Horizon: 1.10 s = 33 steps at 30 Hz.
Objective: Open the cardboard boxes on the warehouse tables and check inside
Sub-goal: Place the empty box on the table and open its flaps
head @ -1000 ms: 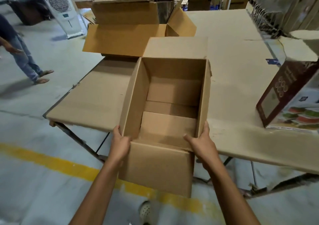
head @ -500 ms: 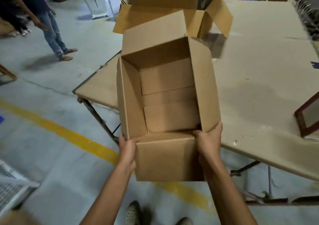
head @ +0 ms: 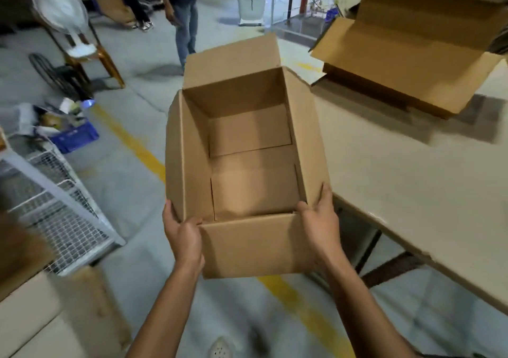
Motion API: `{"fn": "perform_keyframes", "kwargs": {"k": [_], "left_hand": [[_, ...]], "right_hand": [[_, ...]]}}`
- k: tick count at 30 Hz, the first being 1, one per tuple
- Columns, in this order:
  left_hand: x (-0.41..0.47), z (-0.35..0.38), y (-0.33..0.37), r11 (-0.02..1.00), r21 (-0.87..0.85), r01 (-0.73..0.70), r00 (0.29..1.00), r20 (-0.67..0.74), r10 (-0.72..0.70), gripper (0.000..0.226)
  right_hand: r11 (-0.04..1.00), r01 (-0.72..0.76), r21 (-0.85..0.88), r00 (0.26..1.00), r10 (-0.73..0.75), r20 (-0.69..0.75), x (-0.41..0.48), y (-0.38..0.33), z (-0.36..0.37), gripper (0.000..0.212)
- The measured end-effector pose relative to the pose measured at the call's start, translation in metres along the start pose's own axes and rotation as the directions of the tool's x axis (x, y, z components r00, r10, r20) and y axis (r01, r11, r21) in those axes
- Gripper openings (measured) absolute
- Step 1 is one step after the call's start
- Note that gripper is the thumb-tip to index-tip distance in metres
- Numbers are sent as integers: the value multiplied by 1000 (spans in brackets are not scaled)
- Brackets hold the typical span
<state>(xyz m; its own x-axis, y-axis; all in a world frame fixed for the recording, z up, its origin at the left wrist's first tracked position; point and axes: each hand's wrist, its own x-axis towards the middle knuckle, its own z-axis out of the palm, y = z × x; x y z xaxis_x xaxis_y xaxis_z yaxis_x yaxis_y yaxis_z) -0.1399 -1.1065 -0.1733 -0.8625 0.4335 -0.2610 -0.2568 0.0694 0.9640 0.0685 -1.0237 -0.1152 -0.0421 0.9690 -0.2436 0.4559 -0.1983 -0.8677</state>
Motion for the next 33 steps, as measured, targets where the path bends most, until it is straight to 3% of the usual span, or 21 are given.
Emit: {"fn": "perform_keyframes", "kwargs": {"k": [9,17,22,30,33], "left_hand": [[111,-98,26,999,30,19,988,-154,-14,74],[164,-131,25,996,71,61,964,-261,-40,65],[209,-112,34,988,117,98,955,-290,-60,47],[334,-44,72,986,163,41,979,-202,-8,81],[383,-7,94,979,199,39,981,-194,0,81]], "right_hand": [[996,15,85,997,-21,71,6,-52,153,79],[999,28,-18,993,-26,115,19,-72,231,73],[998,57,-29,987,-52,154,61,-89,272,68],[993,94,65,988,-101,116,189,-145,334,71],[988,93,125,992,-104,79,233,-167,352,70]]}}
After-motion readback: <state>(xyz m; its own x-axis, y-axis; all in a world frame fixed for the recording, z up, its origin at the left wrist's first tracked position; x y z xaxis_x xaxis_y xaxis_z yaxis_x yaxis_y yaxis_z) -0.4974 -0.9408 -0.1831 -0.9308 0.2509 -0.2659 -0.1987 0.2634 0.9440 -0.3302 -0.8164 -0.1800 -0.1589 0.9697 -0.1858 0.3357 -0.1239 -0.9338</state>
